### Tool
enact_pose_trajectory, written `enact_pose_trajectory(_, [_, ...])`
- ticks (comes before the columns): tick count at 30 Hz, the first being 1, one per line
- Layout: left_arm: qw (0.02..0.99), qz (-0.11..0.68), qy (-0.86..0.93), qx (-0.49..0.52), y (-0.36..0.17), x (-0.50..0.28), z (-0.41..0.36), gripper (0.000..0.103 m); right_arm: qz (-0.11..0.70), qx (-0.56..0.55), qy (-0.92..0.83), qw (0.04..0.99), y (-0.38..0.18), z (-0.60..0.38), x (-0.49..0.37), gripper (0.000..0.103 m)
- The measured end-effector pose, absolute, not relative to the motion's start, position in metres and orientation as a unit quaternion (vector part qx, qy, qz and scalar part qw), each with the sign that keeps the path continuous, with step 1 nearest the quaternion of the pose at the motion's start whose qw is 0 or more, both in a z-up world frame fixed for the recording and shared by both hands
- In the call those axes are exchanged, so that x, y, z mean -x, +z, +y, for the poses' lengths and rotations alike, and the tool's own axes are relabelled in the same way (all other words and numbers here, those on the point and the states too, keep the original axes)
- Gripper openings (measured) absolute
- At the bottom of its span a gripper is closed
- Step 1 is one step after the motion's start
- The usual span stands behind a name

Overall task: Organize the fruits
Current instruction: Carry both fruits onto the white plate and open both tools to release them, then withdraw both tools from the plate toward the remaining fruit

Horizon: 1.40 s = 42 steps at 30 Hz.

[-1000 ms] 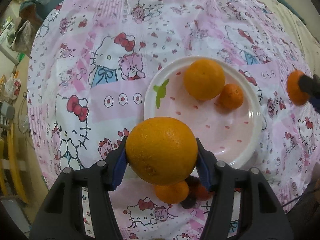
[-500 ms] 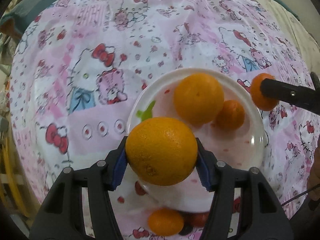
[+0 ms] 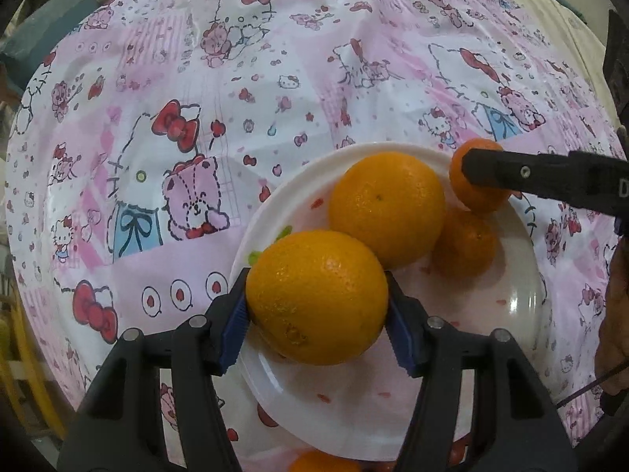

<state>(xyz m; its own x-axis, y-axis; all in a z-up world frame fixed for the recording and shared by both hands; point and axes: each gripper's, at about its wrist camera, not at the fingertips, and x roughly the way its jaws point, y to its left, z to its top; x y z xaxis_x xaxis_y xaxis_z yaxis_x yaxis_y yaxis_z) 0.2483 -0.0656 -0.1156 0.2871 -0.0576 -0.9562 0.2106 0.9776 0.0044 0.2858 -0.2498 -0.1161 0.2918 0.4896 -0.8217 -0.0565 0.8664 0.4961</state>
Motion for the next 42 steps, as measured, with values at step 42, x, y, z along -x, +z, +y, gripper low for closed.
enact_pose_trajectory(42, [0.856, 0.514, -0.049, -0.021, -0.047, -0.208, -0.030, 0.086, 0.481, -0.108, 0.177, 0.852, -0.025, -0.242, -0.222, 0.073])
